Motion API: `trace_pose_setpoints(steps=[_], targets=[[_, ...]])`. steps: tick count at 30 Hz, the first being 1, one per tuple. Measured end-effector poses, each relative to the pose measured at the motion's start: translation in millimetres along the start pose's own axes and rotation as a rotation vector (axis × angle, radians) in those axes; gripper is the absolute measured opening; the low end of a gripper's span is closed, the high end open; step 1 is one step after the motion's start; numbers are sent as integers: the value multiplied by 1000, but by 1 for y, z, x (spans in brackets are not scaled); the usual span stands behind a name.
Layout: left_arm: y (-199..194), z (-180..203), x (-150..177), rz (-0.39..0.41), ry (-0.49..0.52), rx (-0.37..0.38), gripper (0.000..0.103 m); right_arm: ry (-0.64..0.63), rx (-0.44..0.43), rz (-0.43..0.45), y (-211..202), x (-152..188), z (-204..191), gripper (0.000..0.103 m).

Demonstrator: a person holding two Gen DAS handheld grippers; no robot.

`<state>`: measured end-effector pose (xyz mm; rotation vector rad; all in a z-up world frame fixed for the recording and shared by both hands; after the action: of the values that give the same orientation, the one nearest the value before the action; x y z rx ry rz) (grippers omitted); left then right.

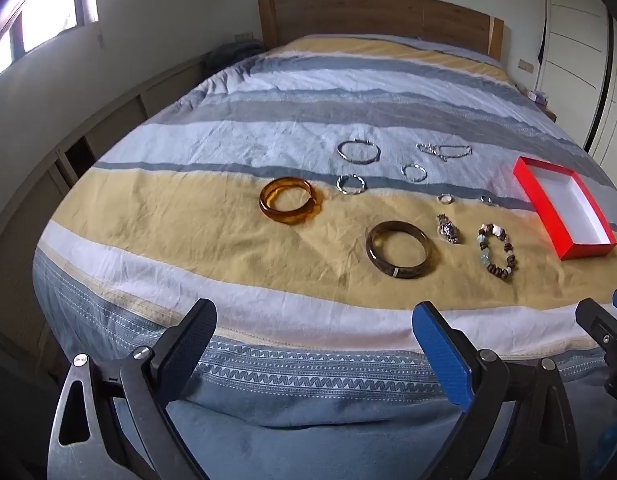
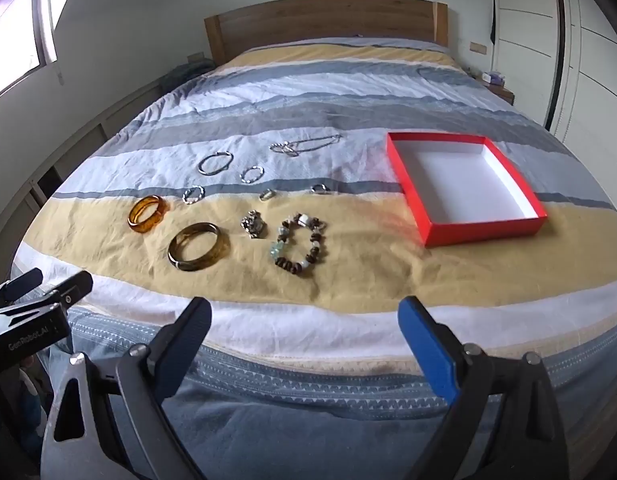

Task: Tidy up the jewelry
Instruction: 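Move both tools toward the jewelry on the bed cover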

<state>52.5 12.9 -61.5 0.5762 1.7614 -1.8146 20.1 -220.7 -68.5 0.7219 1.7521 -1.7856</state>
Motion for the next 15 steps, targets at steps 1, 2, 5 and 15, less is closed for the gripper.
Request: trace_pose_setpoints(steps=[1,2,5,15], targets=[[1,-1,-1,-5,-2,6,98,1,-9,-3,-1,-1,0,94],[1,-2,-2,-8,-2,12,98,3,-17,-4,0,-2,0,94],[-5,-3,-12,12,10,19,98,16,-27,8,-5,-13,5,94],[-55,19,-84,123,14,111,98,102,-52,126,-60,-103,31,94]])
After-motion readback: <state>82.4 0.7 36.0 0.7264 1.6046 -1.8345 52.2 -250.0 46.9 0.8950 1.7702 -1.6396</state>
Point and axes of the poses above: each gripper's, at about its wrist camera, not at the fingertips, and y roughly the way its jaws point, z to its right, x to its underside, the point moved 6 cm from there along y, roughly the way its jaws point, and after that the axes turned 10 degrees about -y, right-handed, at the moved point
